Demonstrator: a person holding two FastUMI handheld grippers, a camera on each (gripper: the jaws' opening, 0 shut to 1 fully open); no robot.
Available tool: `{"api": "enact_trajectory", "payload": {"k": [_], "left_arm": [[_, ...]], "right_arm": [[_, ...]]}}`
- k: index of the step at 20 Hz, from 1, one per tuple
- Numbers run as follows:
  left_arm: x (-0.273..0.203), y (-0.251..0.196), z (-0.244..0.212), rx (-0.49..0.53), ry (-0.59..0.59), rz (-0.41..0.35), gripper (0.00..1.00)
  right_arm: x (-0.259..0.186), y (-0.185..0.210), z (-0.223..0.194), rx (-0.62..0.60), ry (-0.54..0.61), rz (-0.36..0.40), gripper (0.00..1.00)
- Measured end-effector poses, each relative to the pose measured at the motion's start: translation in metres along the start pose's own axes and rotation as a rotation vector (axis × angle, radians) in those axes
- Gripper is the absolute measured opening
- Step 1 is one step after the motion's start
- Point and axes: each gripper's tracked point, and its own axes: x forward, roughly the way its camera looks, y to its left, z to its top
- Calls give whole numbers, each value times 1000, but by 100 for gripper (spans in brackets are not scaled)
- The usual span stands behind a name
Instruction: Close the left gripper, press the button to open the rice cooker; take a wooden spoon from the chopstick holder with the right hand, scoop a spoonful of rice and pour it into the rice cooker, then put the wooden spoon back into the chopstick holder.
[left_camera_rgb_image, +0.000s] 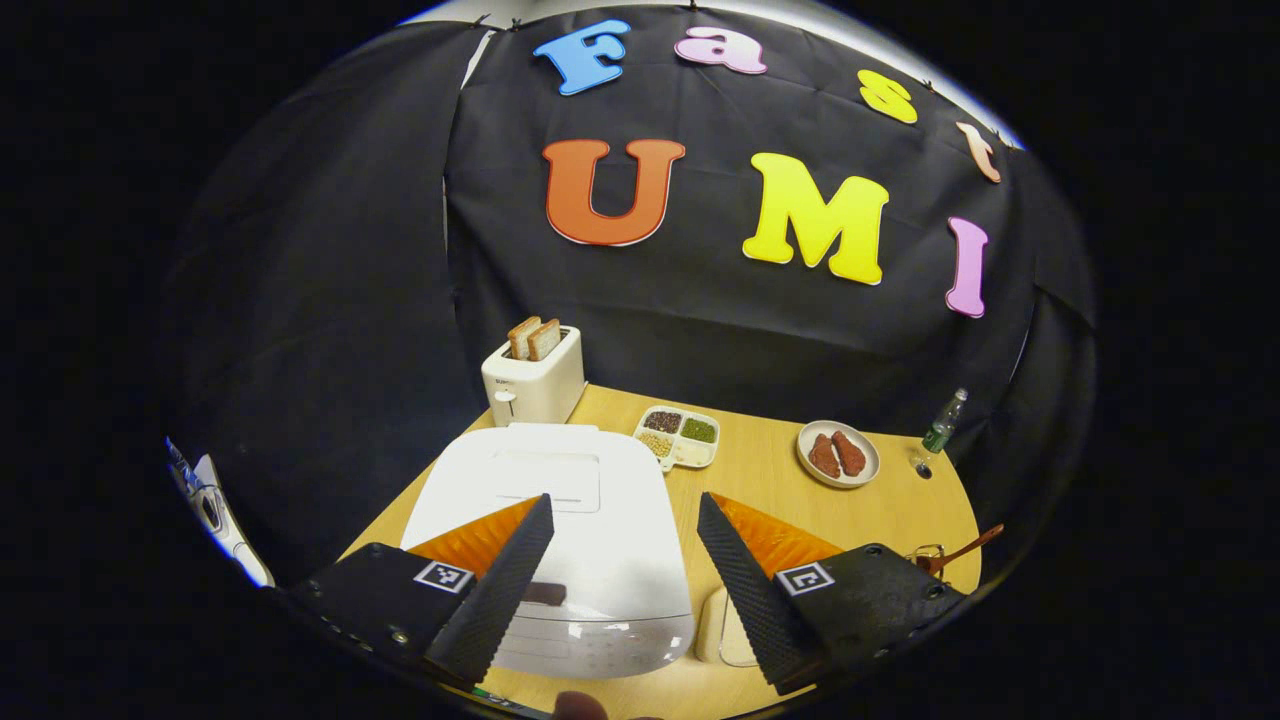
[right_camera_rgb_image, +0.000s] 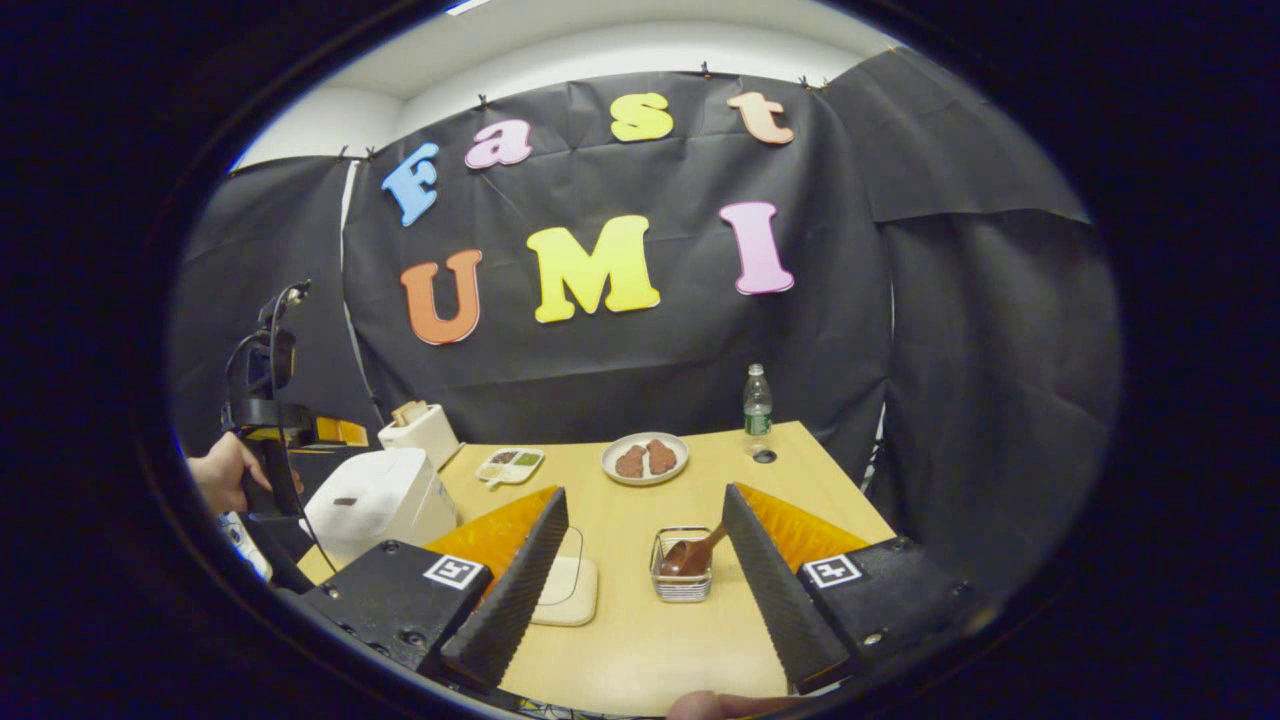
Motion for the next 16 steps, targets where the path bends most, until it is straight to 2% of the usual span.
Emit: {"api": "enact_trajectory", "payload": {"k": [4, 8, 12, 16], "left_arm": [[-24, -12, 14, -1, -59, 32, 94], [-56, -17, 30, -1, -118, 43, 94], [-110, -28, 57, 20, -245, -2, 94], [-175, -48, 66, 46, -344, -83, 94]], "right_arm": [[12, -15, 0, 23, 1, 66, 100], [14, -26, 17, 19, -42, 71, 99], [-5, -14, 46, -15, -128, 80, 99], [-42, 15, 76, -57, -195, 89, 99]]}}
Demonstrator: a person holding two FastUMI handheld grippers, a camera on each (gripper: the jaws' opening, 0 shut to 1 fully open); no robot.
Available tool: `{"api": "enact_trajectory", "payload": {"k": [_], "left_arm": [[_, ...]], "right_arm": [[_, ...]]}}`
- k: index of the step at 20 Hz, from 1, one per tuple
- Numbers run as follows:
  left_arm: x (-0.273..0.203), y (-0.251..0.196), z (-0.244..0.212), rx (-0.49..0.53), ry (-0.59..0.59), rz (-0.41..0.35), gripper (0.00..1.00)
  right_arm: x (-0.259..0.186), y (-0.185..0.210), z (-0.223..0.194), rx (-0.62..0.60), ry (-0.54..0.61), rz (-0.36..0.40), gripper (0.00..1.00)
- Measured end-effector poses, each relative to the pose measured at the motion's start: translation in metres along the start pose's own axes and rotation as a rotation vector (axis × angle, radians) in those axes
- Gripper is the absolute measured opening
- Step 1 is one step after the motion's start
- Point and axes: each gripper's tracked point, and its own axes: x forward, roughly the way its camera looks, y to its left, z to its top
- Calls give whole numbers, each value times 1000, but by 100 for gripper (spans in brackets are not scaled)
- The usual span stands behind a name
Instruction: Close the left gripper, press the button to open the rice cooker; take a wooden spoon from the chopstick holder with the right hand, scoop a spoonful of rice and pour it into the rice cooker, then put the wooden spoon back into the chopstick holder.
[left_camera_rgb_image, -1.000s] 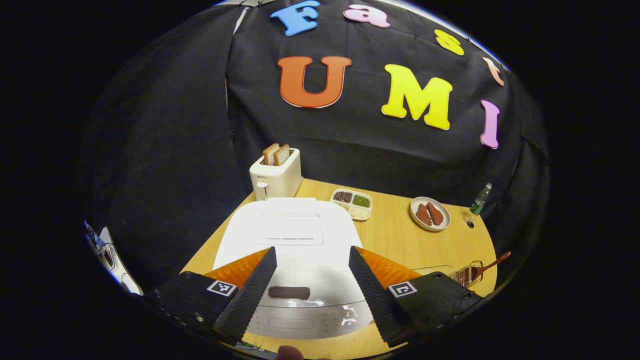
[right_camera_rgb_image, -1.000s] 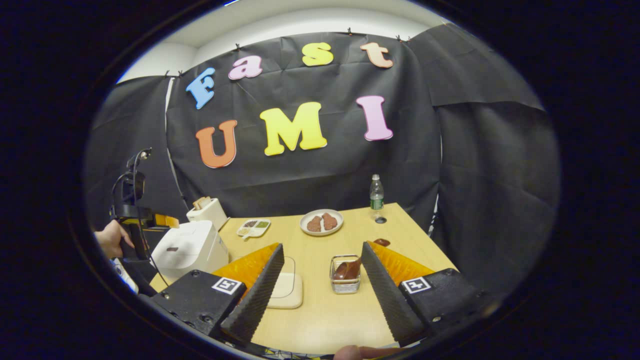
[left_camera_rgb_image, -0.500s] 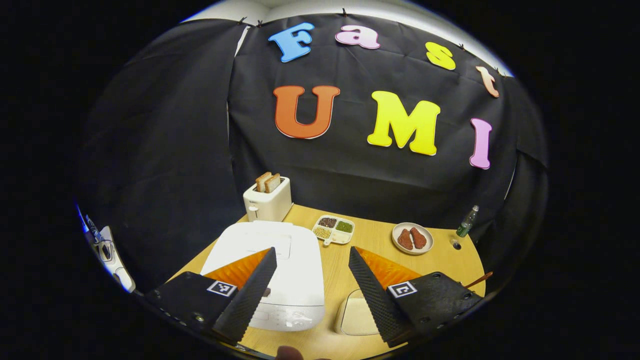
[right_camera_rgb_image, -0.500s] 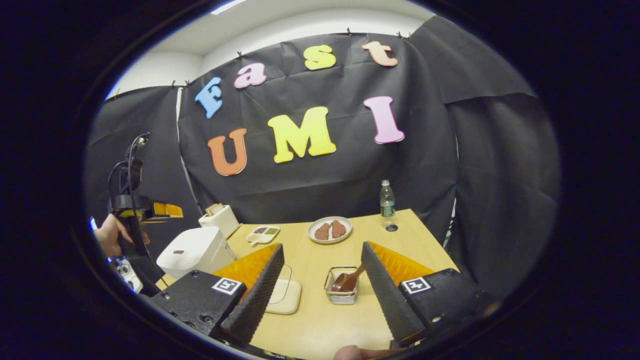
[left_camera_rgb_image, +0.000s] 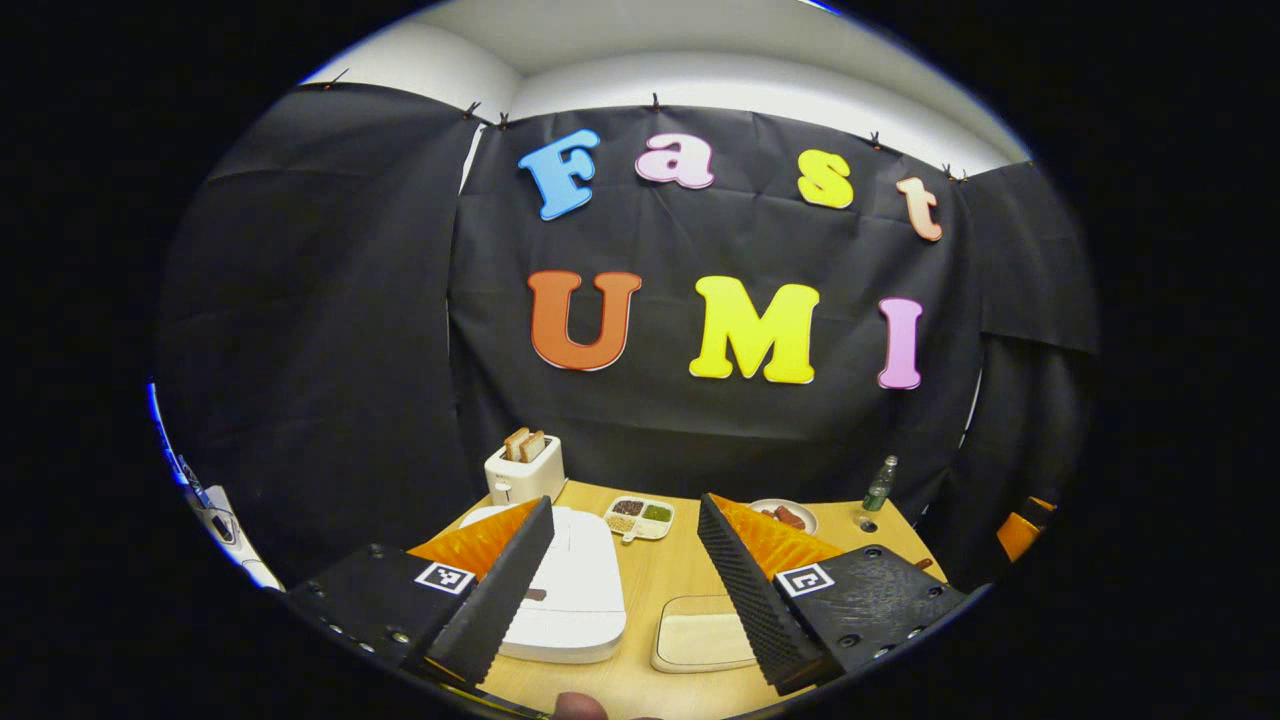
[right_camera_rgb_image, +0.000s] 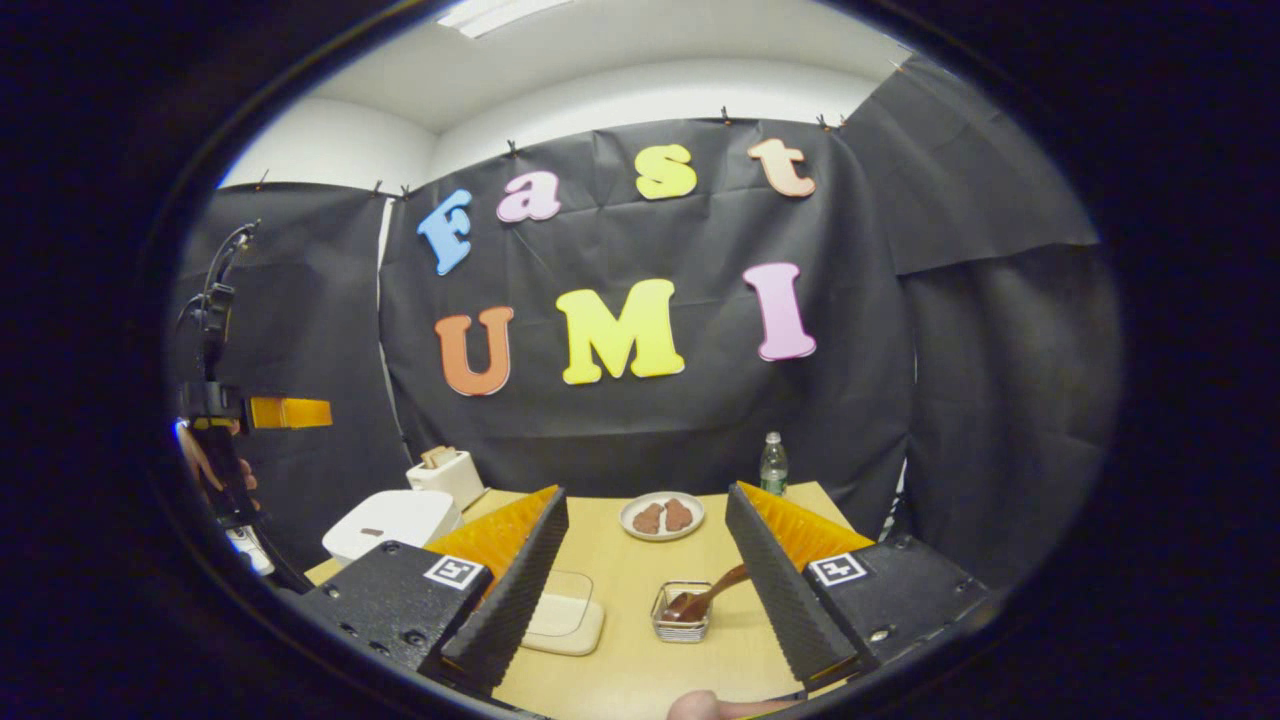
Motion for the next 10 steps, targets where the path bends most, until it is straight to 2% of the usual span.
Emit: {"api": "enact_trajectory", "payload": {"k": [6, 10], "left_arm": [[-79, -26, -1, -25, -64, -142, 94], [-118, -23, -4, 22, -90, -166, 94]], "right_arm": [[-57, 38, 37, -28, -81, -22, 99], [-89, 58, 35, -55, -81, -39, 100]]}}
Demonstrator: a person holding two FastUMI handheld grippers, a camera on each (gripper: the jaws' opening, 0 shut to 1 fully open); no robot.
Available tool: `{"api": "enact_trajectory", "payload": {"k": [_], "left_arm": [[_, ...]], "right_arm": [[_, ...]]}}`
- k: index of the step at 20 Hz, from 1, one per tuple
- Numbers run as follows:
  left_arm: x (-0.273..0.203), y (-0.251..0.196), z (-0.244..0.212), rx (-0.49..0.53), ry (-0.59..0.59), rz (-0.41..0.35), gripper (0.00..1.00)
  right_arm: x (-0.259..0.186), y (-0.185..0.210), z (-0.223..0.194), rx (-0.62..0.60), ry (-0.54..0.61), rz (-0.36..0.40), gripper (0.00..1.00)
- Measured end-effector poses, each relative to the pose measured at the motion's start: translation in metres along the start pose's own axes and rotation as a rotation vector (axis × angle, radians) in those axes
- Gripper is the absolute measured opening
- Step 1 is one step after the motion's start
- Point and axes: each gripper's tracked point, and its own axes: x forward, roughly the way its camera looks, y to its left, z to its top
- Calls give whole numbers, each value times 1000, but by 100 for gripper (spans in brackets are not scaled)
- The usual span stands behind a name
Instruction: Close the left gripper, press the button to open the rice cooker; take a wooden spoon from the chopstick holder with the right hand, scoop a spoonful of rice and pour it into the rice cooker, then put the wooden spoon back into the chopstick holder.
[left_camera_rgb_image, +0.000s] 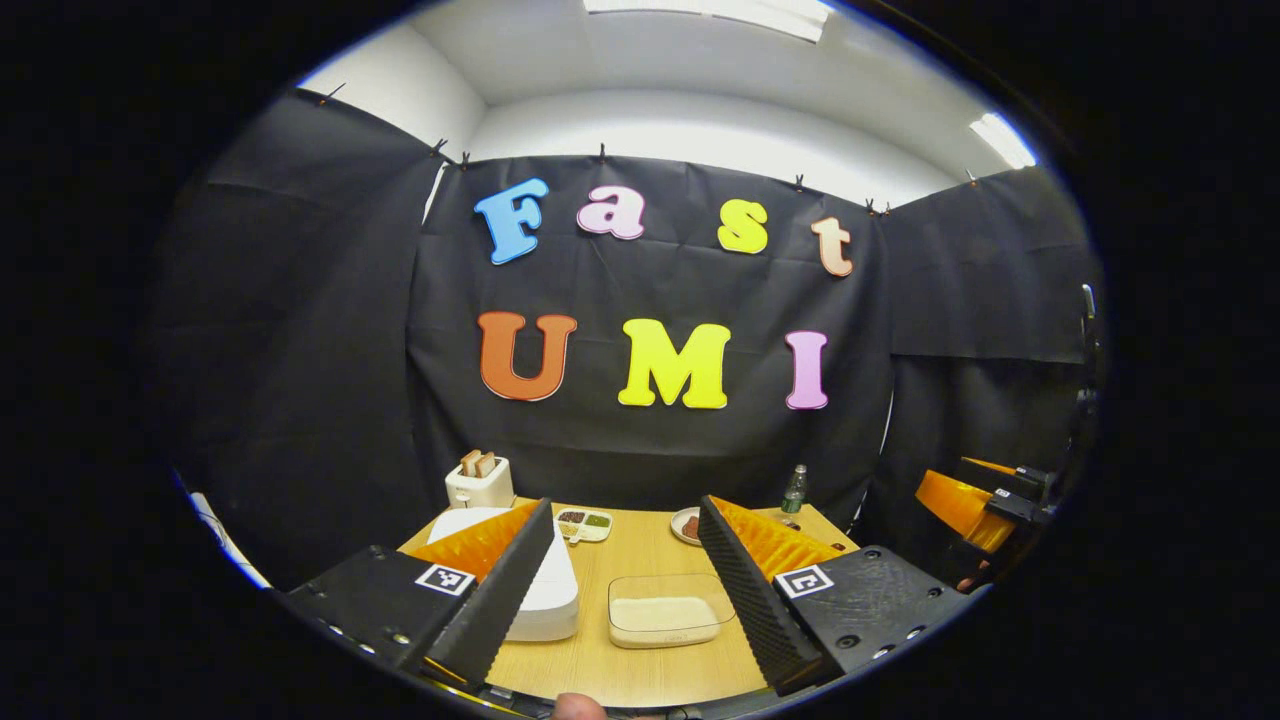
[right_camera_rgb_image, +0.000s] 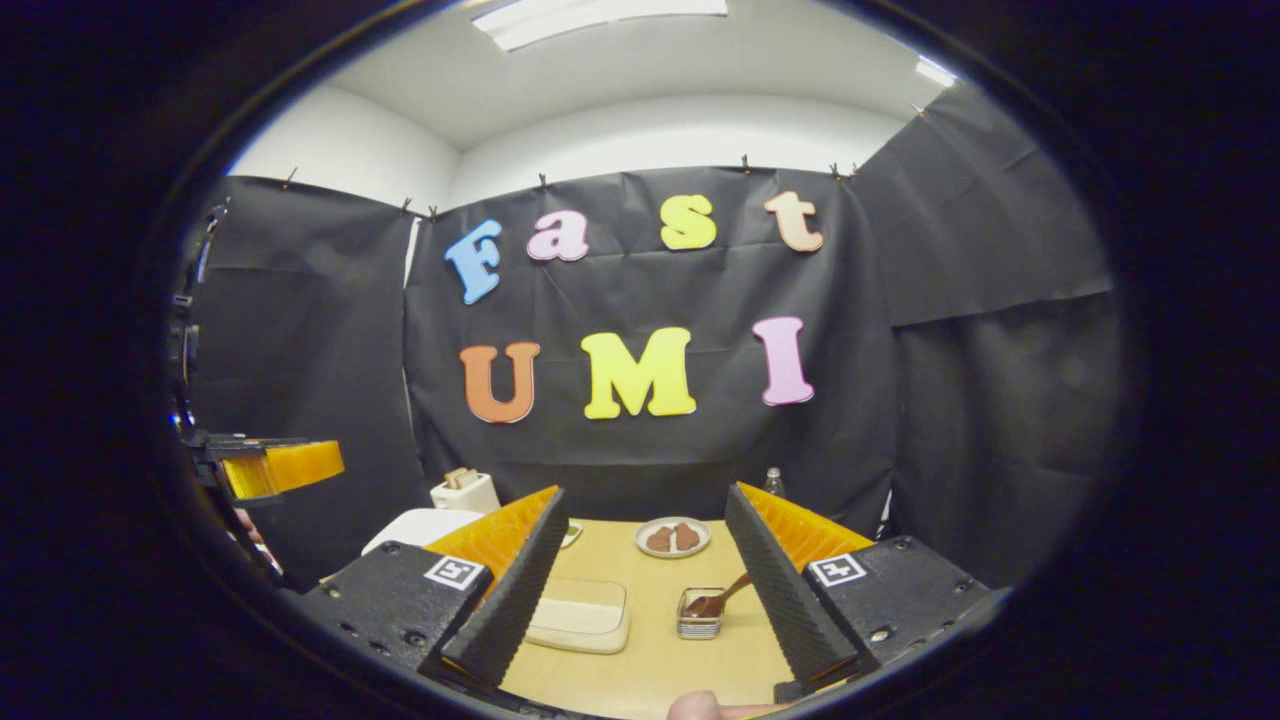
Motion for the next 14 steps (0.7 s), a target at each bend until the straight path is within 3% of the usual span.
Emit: {"api": "enact_trajectory", "payload": {"k": [7, 14], "left_arm": [[-41, 6, -9, -15, -10, 45, 94], [-46, 17, -6, -24, -40, 58, 94]], "right_arm": [[-36, 29, -6, -29, 3, 2, 100], [-36, 39, -17, -20, 20, 18, 100]]}}
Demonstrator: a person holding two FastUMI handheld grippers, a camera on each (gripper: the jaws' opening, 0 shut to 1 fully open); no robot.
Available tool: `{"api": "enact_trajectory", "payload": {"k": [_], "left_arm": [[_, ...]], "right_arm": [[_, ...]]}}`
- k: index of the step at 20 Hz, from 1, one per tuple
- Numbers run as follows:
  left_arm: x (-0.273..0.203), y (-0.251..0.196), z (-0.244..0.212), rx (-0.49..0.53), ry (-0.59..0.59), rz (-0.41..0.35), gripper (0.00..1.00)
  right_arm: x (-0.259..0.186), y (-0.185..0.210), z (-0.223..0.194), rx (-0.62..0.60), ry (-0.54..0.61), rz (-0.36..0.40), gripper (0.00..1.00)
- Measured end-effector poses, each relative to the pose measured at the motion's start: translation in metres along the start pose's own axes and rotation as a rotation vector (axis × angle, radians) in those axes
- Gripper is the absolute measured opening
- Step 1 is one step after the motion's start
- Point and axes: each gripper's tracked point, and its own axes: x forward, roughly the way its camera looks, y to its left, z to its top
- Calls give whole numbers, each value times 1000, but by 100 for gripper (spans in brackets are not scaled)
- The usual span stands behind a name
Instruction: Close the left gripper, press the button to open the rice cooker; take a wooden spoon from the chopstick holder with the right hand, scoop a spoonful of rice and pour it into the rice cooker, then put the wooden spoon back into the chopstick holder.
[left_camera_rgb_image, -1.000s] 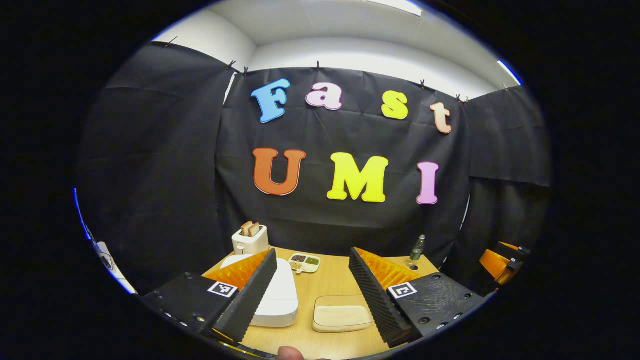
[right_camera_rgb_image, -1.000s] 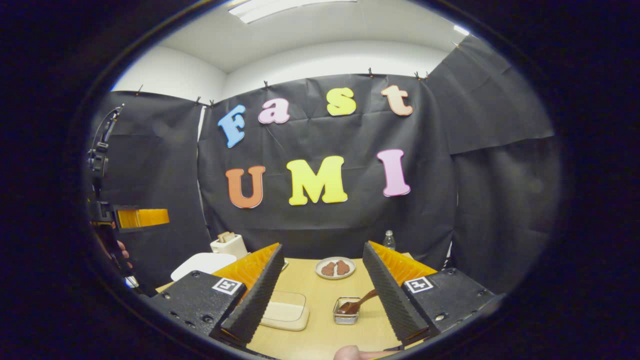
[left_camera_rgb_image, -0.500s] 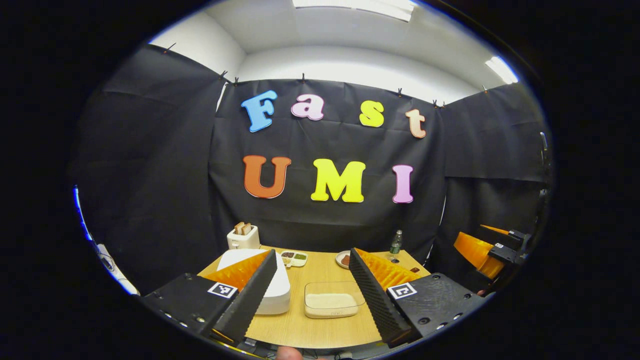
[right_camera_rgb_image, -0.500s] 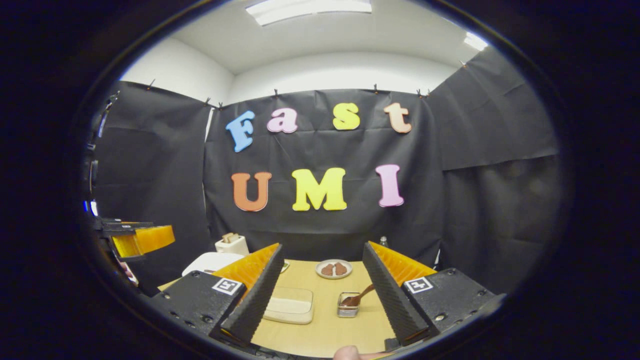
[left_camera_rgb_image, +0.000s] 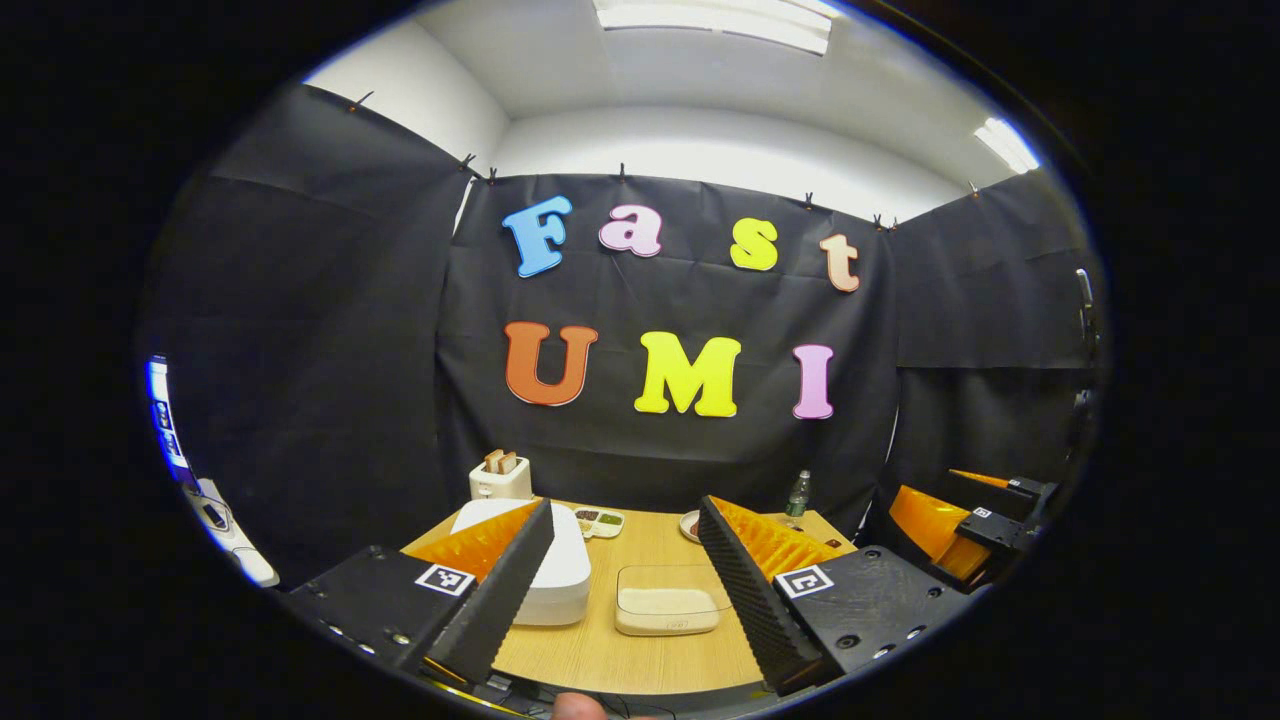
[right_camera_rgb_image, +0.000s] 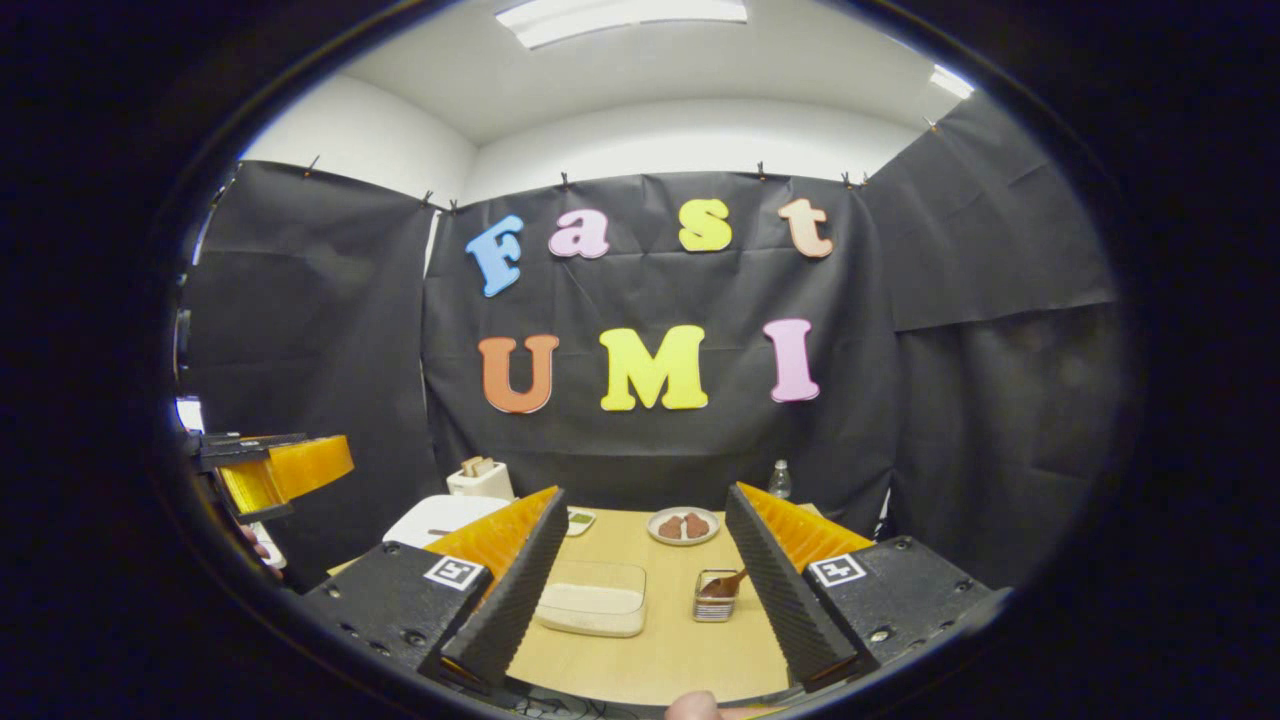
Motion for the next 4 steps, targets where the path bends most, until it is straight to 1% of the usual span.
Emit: {"api": "enact_trajectory", "payload": {"k": [1, 4], "left_arm": [[0, 0, -1, -2, 3, -3, 94], [3, 0, 4, 11, -11, -15, 94]], "right_arm": [[1, 0, 1, -1, 0, -2, 99], [4, 0, 4, 0, -11, -9, 100]]}}
